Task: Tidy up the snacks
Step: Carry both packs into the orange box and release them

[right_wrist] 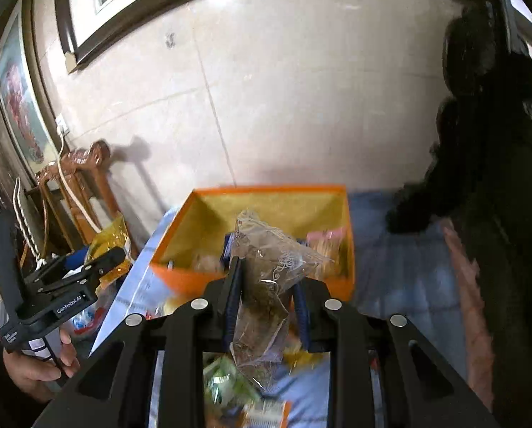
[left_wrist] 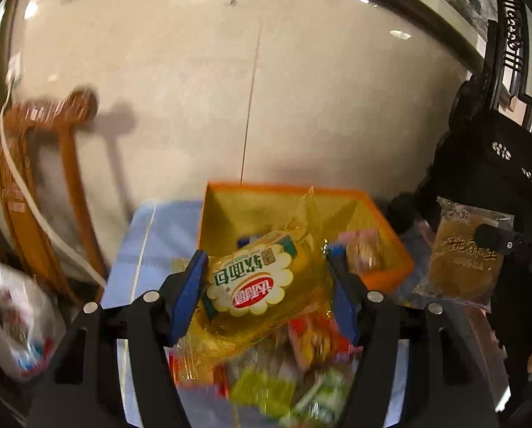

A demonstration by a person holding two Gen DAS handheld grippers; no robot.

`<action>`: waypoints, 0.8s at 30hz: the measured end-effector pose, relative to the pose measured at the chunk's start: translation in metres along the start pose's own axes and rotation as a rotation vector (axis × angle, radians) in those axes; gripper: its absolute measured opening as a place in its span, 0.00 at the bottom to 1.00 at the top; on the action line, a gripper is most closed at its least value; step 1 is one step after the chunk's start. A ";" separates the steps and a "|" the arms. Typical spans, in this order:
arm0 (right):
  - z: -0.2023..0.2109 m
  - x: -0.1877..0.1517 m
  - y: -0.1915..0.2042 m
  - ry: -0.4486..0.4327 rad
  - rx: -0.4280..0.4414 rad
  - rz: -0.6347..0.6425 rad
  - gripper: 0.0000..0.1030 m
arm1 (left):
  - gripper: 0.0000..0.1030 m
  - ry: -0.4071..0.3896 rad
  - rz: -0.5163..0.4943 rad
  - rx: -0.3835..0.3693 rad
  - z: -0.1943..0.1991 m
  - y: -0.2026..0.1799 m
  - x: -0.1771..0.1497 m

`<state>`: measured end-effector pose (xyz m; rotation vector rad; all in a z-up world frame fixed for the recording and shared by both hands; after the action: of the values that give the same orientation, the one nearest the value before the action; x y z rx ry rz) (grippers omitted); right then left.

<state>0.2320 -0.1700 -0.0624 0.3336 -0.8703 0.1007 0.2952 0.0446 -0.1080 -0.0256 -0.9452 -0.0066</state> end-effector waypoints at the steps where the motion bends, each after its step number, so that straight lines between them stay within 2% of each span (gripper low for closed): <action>1: -0.003 0.011 -0.002 -0.007 -0.003 0.002 0.26 | 0.61 -0.008 -0.002 0.002 -0.004 -0.003 0.010; 7: -0.026 0.068 -0.011 -0.029 -0.020 0.047 0.26 | 0.61 -0.056 -0.051 0.027 -0.032 -0.029 0.061; 11: -0.049 0.098 -0.016 -0.025 -0.029 0.072 0.26 | 0.62 -0.042 -0.058 0.049 -0.057 -0.035 0.079; 12: -0.056 0.104 -0.018 -0.023 -0.030 0.074 0.26 | 0.65 -0.027 -0.044 0.059 -0.068 -0.035 0.084; 13: -0.064 0.108 -0.021 -0.014 -0.029 0.075 0.27 | 0.72 -0.018 -0.030 0.060 -0.074 -0.034 0.086; 14: -0.072 0.110 -0.023 -0.001 -0.026 0.075 0.29 | 0.77 -0.003 -0.013 0.065 -0.083 -0.032 0.087; 15: -0.084 0.112 -0.028 0.028 -0.048 0.082 0.39 | 0.87 0.015 -0.005 0.077 -0.091 -0.031 0.086; 16: -0.091 0.112 -0.033 0.042 -0.076 0.090 0.46 | 0.89 0.035 -0.009 0.099 -0.100 -0.030 0.085; 18: -0.093 0.111 -0.041 0.030 -0.123 0.103 0.66 | 0.90 0.041 -0.023 0.123 -0.104 -0.030 0.082; 20: -0.088 0.108 -0.045 0.006 -0.135 0.109 0.71 | 0.91 0.029 -0.032 0.119 -0.100 -0.029 0.075; 24: -0.082 0.092 -0.056 0.021 -0.134 0.074 0.71 | 0.92 0.035 -0.027 0.105 -0.089 -0.026 0.063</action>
<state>0.3634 -0.2008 -0.0546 0.1748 -0.8643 0.1136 0.4039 0.0163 -0.1091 0.0842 -0.9099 0.0176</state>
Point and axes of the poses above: each gripper's, at about its wrist camera, not at the fingertips, and z roughly against the way its jaws point, y to its left, x to its top, the point moved 5 cm from there along -z, roughly the way its jaws point, and after that the axes turned 10 degrees about x, right-handed, at the moved point
